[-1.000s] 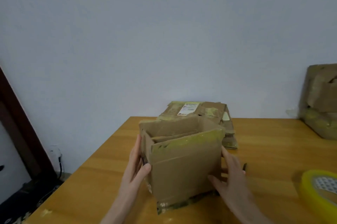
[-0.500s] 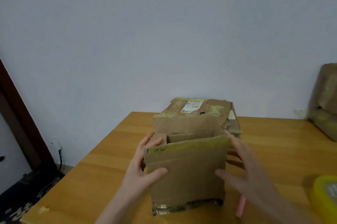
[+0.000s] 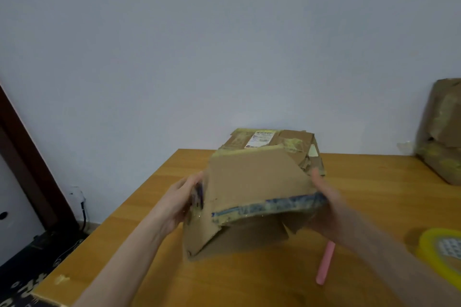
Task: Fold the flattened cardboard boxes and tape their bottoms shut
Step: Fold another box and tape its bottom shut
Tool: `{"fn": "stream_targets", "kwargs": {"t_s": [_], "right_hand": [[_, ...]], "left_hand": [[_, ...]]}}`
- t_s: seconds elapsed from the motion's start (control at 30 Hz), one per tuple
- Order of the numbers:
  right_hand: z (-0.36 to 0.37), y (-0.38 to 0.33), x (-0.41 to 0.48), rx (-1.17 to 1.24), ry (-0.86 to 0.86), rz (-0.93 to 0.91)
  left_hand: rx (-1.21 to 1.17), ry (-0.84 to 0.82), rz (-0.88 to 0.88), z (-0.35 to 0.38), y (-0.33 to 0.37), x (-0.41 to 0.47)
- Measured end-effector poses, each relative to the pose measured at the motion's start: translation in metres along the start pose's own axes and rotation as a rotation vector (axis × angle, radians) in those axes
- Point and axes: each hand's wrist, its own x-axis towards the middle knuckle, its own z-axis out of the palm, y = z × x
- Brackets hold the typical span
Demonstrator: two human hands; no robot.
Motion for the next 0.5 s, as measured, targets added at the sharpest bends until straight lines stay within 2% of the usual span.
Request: {"fn": "stream_targets", "kwargs": {"t_s": [0.1,0.3,0.4,0.5], "right_hand": [[0.004,-0.011,-0.004,0.068,-0.157,-0.105],[-0.005,-0.02,-0.008,0.155,-0.139,-0.158],[0.0,-0.019,-0.002,-0.036,0.027,-0.144],[0.005,-0.019,0.006,-0.21,0.222,-0.076]], "left_hand": [[-0.041,0.001,-0.05,0.002,-0.004,-0.003],[-0.13,0.054,-0.053,0.005,-0.015,-0.006],[-0.143,0.027,-0.003,0.01,-0.017,-0.012],[-0.031,-0.09,0.024,0.012,-0.019,-0.02]]}}
